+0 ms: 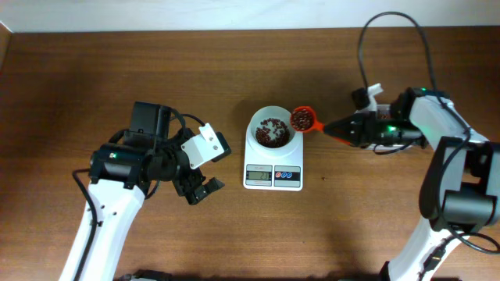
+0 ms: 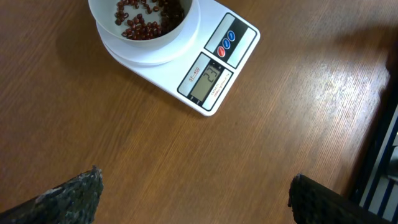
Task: Scoop and weigh 50g on scale
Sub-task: 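Carry the filled scoop left over the white bowl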
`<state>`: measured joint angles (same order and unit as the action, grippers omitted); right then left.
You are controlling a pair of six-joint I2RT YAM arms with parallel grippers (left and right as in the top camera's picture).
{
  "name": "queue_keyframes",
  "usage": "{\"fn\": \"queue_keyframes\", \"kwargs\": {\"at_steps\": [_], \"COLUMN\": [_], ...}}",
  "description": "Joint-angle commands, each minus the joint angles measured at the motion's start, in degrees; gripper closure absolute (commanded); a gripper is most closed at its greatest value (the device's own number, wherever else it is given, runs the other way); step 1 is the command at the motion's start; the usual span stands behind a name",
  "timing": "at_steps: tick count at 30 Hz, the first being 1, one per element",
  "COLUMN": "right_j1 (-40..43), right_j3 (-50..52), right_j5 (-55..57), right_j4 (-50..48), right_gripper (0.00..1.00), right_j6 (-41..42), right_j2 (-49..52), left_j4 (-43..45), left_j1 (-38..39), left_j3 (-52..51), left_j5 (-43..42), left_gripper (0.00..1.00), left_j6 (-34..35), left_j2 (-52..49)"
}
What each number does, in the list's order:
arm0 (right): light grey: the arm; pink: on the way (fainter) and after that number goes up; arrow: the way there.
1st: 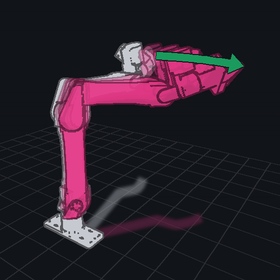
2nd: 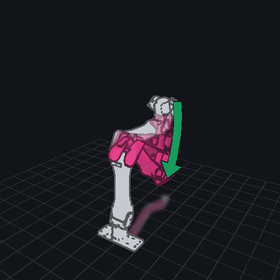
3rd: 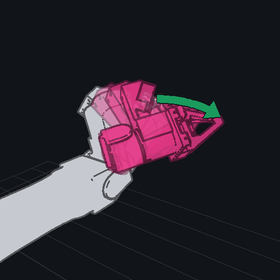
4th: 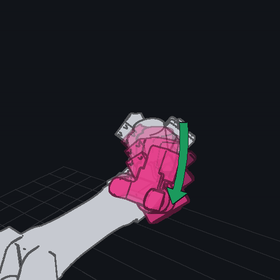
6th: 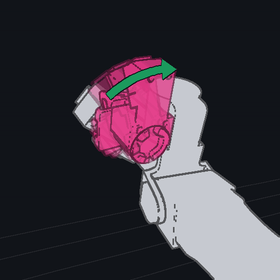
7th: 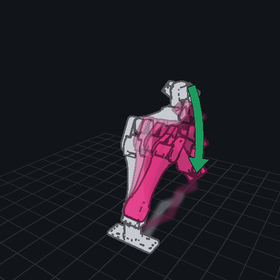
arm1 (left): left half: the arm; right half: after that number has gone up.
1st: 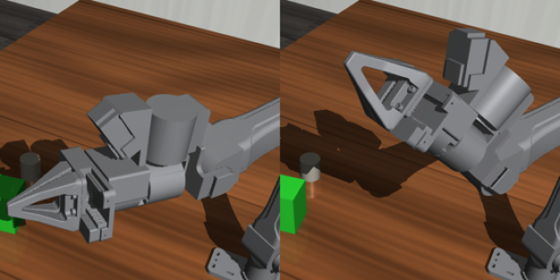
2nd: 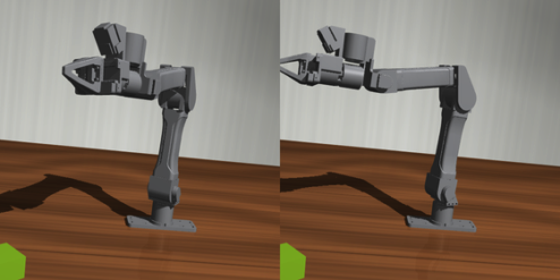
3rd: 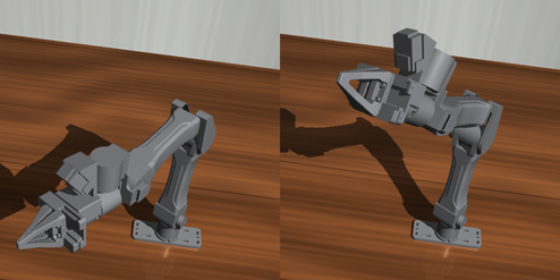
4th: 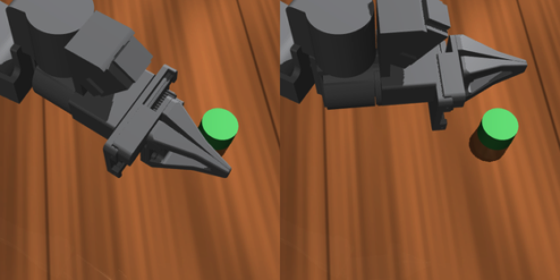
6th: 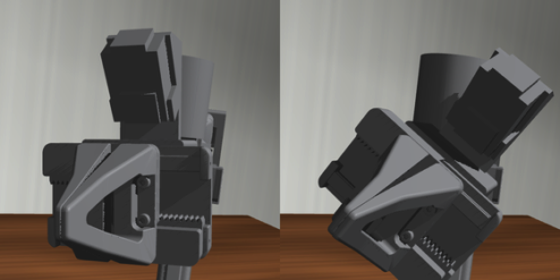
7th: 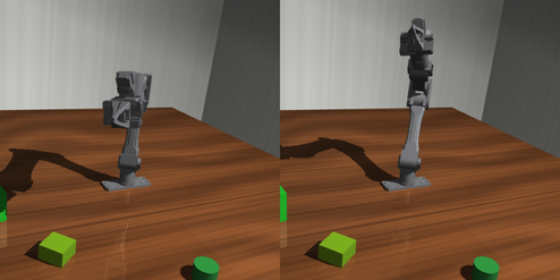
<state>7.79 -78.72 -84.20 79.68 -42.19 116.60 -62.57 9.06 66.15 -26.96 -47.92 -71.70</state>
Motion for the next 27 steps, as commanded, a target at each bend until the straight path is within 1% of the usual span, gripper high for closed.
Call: {"fn": "queue_keyframes", "kwargs": {"at_steps": [1, 10, 27], "right_j1": [-2.62, -3.67, -3.67], "right_j3": [0.00, 0.00, 0.00], "right_j5": [-2.73, -3.78, -3.91], "right_j4": [-1.60, -3.06, -10.14], "right_gripper": [0.96, 0.96, 0.96], "right_j6": [-1.07, -0.90, -0.85], "right_j2": [0.46, 0.46, 0.46], "left_j4": [0.00, 0.00, 0.00], "left_j1": [0.17, 0.17, 0.15], "left_j3": [-0.44, -0.44, -0.44], "left_j5": [-0.15, -0.15, -0.15], "left_gripper": [0.01, 0.01, 0.01], "left_j6": [0.72, 0.72, 0.72], "left_j2": [0.13, 0.13, 0.15]}}
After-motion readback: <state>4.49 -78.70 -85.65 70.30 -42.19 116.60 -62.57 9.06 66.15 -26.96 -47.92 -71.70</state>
